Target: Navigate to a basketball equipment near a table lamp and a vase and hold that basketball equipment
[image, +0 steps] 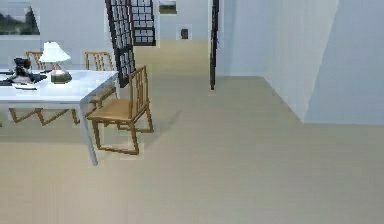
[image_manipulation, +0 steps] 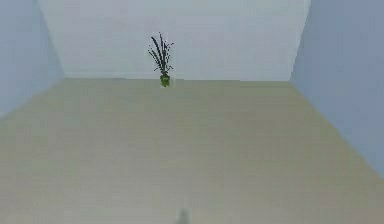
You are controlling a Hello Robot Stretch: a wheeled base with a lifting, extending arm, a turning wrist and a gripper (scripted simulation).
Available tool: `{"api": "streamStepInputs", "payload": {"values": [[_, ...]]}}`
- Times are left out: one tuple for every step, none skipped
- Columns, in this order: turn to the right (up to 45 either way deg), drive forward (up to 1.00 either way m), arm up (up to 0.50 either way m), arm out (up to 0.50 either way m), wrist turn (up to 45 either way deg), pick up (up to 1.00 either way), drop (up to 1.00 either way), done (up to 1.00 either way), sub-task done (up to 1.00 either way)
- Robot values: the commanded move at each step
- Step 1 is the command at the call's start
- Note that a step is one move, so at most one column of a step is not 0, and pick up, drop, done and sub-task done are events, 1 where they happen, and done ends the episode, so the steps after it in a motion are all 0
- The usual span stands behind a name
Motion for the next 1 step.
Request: {"api": "streamStepInputs", "payload": {"values": [[0.0, 1.0, 0.0, 0.0, 0.0, 0.0, 0.0, 0.0, 0.0]]}}
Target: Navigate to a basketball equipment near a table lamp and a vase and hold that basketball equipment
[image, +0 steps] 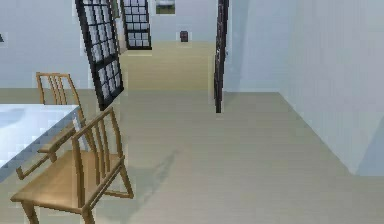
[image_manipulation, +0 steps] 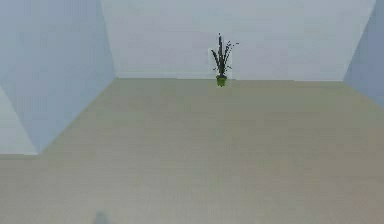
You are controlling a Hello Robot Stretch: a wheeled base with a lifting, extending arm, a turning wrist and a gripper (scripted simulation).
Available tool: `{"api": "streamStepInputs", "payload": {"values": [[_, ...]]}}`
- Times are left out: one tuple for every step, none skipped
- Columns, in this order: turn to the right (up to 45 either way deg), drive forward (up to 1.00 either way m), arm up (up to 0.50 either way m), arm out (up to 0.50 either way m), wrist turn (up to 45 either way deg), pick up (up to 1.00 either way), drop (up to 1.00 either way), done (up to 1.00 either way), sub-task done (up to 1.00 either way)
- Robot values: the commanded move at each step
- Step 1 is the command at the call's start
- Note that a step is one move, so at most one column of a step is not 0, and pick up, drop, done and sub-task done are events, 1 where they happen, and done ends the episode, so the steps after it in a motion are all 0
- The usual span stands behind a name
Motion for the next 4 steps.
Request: {"api": "streamStepInputs", "payload": {"values": [[-3.0, 0.0, 0.0, 0.0, 0.0, 0.0, 0.0, 0.0, 0.0], [0.0, 1.0, 0.0, 0.0, 0.0, 0.0, 0.0, 0.0, 0.0], [0.0, 0.4, 0.0, 0.0, 0.0, 0.0, 0.0, 0.0, 0.0], [45.0, 0.0, 0.0, 0.0, 0.0, 0.0, 0.0, 0.0, 0.0]]}}
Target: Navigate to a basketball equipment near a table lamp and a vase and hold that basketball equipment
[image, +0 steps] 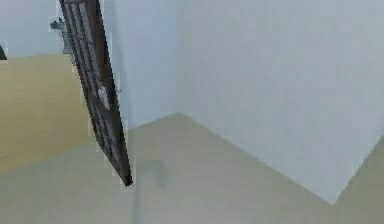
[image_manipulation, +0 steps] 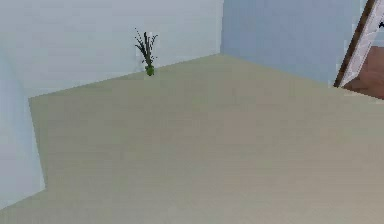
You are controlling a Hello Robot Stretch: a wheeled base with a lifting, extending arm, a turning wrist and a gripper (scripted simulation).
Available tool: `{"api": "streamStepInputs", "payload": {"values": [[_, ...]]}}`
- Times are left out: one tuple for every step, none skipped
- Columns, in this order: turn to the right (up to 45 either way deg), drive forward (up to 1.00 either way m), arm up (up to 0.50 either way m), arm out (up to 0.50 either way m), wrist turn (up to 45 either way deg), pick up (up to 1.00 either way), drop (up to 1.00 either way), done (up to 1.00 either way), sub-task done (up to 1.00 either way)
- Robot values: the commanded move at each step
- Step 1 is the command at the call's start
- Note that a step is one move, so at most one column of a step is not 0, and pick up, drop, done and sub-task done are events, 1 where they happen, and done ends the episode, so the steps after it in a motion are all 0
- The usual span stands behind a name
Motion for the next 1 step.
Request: {"api": "streamStepInputs", "payload": {"values": [[3.0, 0.0, 0.0, 0.0, 0.0, 0.0, 0.0, 0.0, 0.0]]}}
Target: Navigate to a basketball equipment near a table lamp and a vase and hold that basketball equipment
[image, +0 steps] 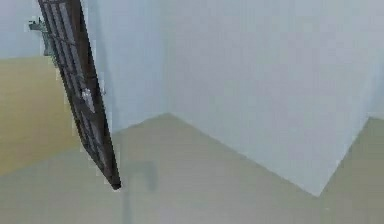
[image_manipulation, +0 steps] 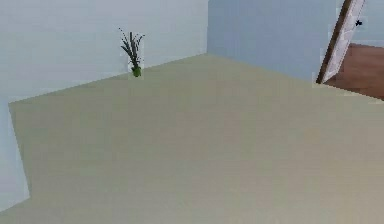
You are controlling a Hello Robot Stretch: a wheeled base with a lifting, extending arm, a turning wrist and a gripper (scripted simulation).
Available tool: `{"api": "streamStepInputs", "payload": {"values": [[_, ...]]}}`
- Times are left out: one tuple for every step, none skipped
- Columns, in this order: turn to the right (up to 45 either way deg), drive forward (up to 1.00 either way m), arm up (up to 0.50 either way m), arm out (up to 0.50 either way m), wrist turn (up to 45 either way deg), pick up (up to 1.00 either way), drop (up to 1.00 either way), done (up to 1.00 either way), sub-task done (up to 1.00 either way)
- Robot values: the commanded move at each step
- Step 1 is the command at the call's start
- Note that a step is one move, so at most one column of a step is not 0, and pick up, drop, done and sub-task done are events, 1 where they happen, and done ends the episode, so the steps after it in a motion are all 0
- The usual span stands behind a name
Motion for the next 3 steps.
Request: {"api": "streamStepInputs", "payload": {"values": [[0.0, 0.15, 0.0, 0.0, 0.0, 0.0, 0.0, 0.0, 0.0], [-45.0, 0.0, 0.0, 0.0, 0.0, 0.0, 0.0, 0.0, 0.0], [-12.0, 0.0, 0.0, 0.0, 0.0, 0.0, 0.0, 0.0, 0.0]]}}
